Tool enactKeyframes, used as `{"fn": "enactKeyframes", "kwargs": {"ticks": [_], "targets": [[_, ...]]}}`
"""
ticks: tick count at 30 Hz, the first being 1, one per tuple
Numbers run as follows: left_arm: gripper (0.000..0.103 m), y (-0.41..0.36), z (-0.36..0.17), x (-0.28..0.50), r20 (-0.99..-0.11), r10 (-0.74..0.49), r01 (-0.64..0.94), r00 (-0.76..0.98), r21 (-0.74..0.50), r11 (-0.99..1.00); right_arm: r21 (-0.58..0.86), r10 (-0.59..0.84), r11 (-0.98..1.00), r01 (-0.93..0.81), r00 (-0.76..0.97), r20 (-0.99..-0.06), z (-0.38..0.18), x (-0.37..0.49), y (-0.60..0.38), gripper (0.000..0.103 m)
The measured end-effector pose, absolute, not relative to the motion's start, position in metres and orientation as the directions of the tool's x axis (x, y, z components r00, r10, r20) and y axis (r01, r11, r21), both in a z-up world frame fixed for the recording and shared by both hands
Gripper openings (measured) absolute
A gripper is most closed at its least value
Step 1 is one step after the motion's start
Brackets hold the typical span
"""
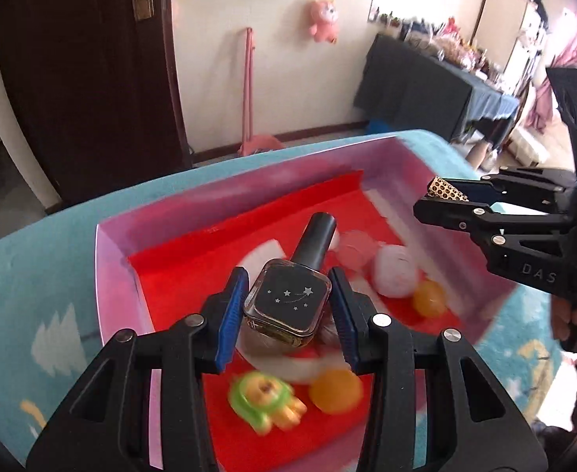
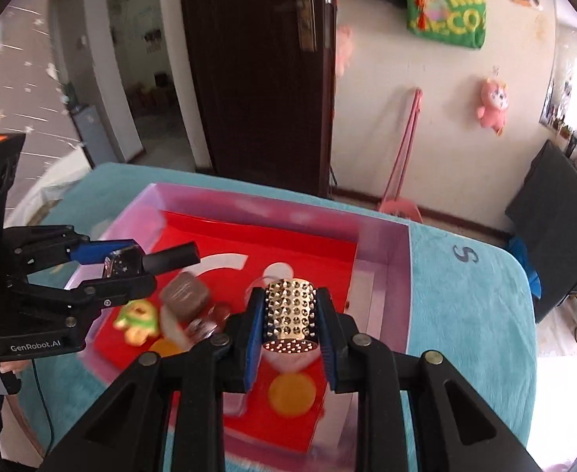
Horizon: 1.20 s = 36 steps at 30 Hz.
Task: Organize rigid objects
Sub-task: 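Carry the black nail polish and gold cylinder with both grippers into the box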
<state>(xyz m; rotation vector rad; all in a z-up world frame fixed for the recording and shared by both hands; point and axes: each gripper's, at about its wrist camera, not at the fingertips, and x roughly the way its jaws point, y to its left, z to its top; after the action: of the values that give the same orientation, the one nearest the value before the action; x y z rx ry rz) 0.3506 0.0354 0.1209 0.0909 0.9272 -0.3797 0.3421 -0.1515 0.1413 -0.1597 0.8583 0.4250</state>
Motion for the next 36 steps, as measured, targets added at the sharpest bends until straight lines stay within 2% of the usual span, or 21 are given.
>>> {"fn": "enactKeyframes", "kwargs": {"ticks": [5,11,24,36], "targets": [[0.04,0.033,0.101,0.383,-0.826,-0.273,0.354,0.493,-0.096,0.93,0.04,0.25,0.915,-0.4,0.487,-0.837,0.119,0.387,-0.14,0.027],[0.04,0.023,0.083,0.399,-0.85,-0.254,0.355,0.462,-0.086,0.931,-0.03,0.146,0.928,-0.371,0.436,-0.888,0.095,0.413,-0.127,0.027],[0.04,0.012,0.066,0.41,-0.874,-0.228,0.34,0.429,-0.078,0.937,-0.108,0.048,0.926,-0.361,0.397,-0.917,0.072,0.431,-0.116,0.027],[0.04,0.003,0.06,0.412,-0.888,-0.2,0.349,0.414,-0.048,0.936,-0.094,0.045,0.931,-0.353,0.367,-0.929,0.061,0.444,-0.119,0.027]]}}
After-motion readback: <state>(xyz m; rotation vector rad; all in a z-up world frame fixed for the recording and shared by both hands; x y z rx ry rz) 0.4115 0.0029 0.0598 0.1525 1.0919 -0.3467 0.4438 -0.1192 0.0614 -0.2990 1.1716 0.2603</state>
